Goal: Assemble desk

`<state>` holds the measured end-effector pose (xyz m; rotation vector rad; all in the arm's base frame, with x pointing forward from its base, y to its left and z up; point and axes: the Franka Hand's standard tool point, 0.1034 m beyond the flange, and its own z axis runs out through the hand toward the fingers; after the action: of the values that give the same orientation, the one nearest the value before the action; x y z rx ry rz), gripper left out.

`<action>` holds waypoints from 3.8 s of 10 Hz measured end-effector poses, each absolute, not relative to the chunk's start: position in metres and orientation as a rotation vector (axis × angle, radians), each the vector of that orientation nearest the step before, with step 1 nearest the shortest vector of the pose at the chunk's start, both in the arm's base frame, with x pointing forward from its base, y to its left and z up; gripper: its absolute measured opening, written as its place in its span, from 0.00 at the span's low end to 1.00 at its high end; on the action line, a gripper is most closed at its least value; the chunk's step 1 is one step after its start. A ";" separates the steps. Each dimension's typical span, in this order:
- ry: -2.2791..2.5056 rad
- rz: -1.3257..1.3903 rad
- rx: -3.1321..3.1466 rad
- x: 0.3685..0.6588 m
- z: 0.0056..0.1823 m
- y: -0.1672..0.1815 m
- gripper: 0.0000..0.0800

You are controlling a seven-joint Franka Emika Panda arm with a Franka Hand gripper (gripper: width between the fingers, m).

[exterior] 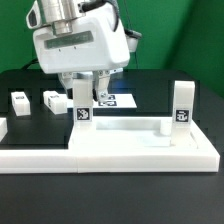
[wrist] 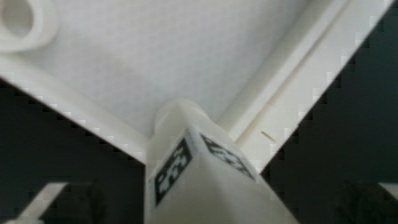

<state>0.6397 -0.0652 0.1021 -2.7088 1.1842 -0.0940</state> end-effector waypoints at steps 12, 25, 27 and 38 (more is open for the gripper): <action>1.148 -0.054 -2.813 0.638 0.102 -0.060 0.36; 1.169 -0.031 -2.732 0.639 0.104 -0.057 0.81; 0.874 -0.054 -2.861 0.639 0.105 -0.059 0.81; 0.615 -0.073 -3.032 0.650 0.112 -0.062 0.36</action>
Offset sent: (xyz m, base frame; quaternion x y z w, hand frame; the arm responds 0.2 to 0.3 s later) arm -0.0167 0.0081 -0.0099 0.0004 -0.0680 -0.1656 0.9838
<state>0.6498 -0.0617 0.1124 -3.0323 0.6146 -0.0733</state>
